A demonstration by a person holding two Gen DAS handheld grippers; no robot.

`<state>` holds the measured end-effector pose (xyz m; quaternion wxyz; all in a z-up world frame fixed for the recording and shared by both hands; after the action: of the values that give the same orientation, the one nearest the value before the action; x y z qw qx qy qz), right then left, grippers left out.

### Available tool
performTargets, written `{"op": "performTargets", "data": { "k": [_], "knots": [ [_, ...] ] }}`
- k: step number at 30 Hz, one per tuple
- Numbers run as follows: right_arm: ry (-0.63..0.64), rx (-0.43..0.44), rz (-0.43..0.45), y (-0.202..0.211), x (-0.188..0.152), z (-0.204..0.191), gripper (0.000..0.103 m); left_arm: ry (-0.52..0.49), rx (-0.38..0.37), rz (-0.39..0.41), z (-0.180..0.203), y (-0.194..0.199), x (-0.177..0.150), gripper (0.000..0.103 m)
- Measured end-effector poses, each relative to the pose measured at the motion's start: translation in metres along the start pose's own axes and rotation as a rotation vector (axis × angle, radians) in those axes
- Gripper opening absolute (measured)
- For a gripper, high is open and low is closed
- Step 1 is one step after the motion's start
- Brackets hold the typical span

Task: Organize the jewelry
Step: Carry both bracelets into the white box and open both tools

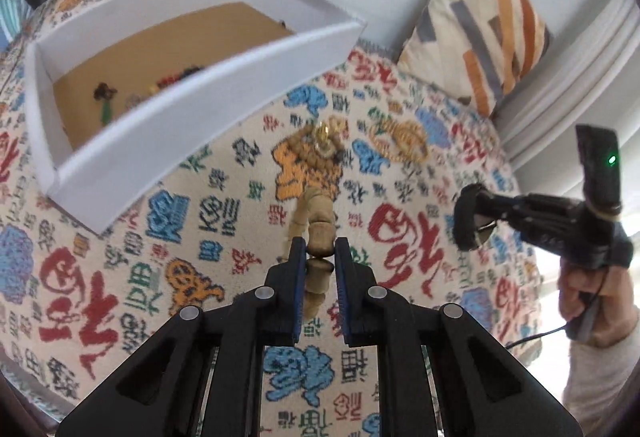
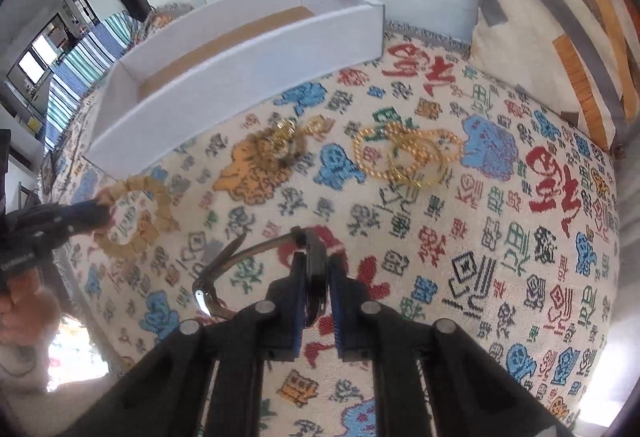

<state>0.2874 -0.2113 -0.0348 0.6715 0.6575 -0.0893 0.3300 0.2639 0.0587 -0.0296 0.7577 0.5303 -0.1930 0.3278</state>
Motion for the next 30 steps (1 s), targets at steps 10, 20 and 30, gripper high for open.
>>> {"op": "performTargets", "data": {
  "k": [10, 20, 30],
  "knots": [
    [0.012, 0.083, 0.142, 0.012, 0.099, -0.046, 0.011, -0.008, 0.109, 0.150, -0.052, 0.054, 0.096, 0.013],
    [0.128, 0.075, 0.174, -0.078, 0.202, -0.104, 0.011, 0.025, 0.246, 0.159, -0.126, -0.008, 0.174, 0.013],
    [0.161, 0.042, 0.088, -0.197, 0.221, -0.110, 0.016, 0.031, 0.364, 0.063, -0.172, -0.104, 0.182, 0.021]
  ]
}}
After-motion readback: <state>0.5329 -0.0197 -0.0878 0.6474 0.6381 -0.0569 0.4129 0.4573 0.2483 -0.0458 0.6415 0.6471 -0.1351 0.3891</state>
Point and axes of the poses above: each gripper's, at about its wrist camera, not at the fingertips, and y roughly against the way its jaws point, z to its right, x to its top, the point moved 2 cm from there along -y, roughly the way its jaws point, and after that the axes turned 13 degrees about z, right-handed, at the moved point
